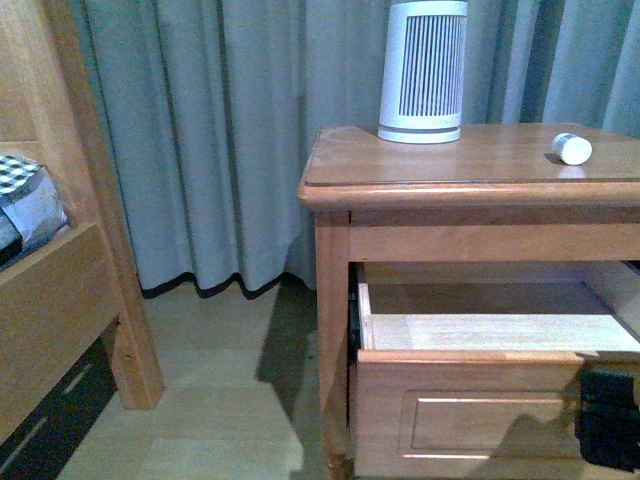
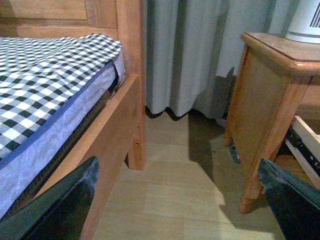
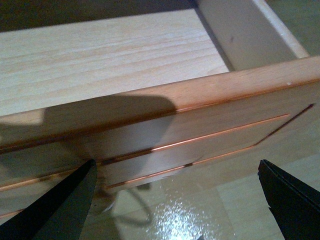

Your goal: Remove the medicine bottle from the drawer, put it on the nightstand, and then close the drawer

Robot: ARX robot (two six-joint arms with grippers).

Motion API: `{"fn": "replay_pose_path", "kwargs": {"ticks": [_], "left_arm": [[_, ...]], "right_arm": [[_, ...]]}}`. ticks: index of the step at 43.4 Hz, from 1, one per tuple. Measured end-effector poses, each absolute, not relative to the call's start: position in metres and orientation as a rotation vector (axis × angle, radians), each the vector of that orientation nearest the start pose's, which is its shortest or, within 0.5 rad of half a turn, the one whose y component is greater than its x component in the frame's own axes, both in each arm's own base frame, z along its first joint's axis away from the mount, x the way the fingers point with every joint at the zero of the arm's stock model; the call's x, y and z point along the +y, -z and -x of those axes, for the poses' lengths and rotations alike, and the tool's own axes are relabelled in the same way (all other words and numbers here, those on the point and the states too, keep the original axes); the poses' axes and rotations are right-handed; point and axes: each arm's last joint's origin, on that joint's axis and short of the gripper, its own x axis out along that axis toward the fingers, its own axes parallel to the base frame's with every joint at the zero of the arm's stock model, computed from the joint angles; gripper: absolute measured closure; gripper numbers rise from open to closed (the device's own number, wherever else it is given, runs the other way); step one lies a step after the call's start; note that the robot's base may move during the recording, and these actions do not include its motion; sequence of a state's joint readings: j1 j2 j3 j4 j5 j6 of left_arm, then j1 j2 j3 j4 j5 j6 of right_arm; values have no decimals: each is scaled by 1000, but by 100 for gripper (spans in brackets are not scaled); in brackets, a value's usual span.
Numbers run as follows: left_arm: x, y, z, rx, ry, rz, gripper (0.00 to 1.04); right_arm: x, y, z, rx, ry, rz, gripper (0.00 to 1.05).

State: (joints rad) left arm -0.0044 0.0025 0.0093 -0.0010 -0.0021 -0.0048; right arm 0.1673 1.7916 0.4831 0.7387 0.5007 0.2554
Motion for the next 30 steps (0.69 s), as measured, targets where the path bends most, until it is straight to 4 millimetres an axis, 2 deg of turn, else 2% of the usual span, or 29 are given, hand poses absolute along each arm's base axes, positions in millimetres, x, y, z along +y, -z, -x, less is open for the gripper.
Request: {"fn": "replay_pose_path", "kwargs": {"ticks": [15, 23, 30], "left_arm": [[0, -166, -97, -6, 2, 5, 7], [0, -166, -97, -6, 2, 4, 7], [0, -166, -97, -6, 2, 5, 7]], "right_arm": [[18, -90, -339, 402, 396, 5, 7], [1, -93, -378, 387, 417, 22, 7], [-12, -94, -403, 381, 447, 34, 7]]}}
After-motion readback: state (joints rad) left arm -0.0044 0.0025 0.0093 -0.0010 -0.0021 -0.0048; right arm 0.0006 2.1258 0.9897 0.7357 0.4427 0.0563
